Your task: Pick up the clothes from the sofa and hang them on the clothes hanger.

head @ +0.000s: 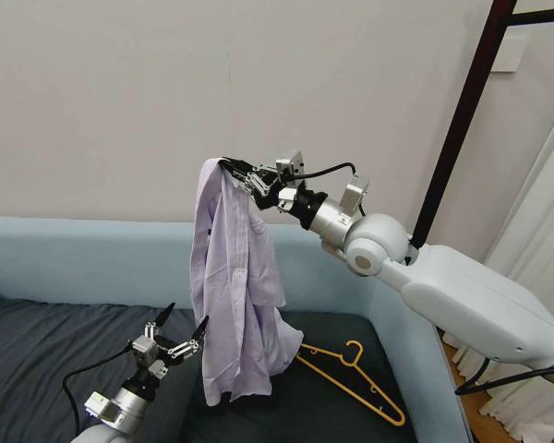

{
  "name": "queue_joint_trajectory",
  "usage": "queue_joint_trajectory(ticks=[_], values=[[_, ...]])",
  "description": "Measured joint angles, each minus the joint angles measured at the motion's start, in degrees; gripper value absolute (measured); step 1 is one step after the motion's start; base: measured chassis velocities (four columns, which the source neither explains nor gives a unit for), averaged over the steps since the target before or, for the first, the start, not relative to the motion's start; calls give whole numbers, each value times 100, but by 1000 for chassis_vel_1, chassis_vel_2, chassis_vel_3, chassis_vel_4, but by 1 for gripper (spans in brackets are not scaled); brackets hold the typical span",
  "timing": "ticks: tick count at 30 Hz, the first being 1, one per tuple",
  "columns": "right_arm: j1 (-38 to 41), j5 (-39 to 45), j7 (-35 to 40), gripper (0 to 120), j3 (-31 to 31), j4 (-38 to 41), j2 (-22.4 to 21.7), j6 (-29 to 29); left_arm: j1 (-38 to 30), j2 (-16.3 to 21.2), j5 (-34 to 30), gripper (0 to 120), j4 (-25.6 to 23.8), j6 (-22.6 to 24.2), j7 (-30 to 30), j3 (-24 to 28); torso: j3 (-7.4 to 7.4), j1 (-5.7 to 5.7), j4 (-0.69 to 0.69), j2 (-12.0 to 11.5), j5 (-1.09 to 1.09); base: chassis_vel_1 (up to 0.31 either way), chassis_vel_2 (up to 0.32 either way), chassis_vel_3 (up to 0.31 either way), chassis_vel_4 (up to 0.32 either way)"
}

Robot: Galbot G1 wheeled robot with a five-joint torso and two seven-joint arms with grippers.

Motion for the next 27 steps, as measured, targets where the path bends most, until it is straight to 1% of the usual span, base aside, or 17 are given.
queue_joint_trajectory(ticks=[2,7,13,18,22,23,25,26,27], values=[[2,-2,-6,0,-5,-14,2,0,11,8,-21,99,-25,-1,29,-32,0,0,0,0,0,0,0,0,0],[7,-27,-42,0,-7,-135,8,13,215,142,-107,100,-323,-23,265,-259,0,0,0,1,1,0,0,0,0],[-24,-23,-51,0,1,-66,-19,26,112,109,-110,100,-239,-42,185,-282,0,0,0,0,0,0,0,0,0],[-1,10,-70,0,1,-17,-44,26,11,-41,-33,100,-89,-20,153,-181,0,0,-2,0,1,0,0,0,0],[39,22,-95,0,-33,3,34,26,13,-290,175,100,67,-20,113,-121,0,0,1,1,0,0,0,0,0],[39,22,-95,0,-33,3,34,26,13,-290,175,100,67,-20,113,-121,0,0,1,1,0,0,0,0,0],[48,27,-100,0,-42,8,49,26,20,-374,228,98,96,-24,78,-89,0,0,1,0,0,0,0,0,0],[52,28,-101,0,-45,8,58,26,28,-419,253,94,98,-27,64,-70,0,0,0,0,0,0,0,0,0],[52,28,-101,0,-45,8,58,26,28,-419,253,94,98,-27,64,-70,0,0,0,0,0,0,0,0,0]])
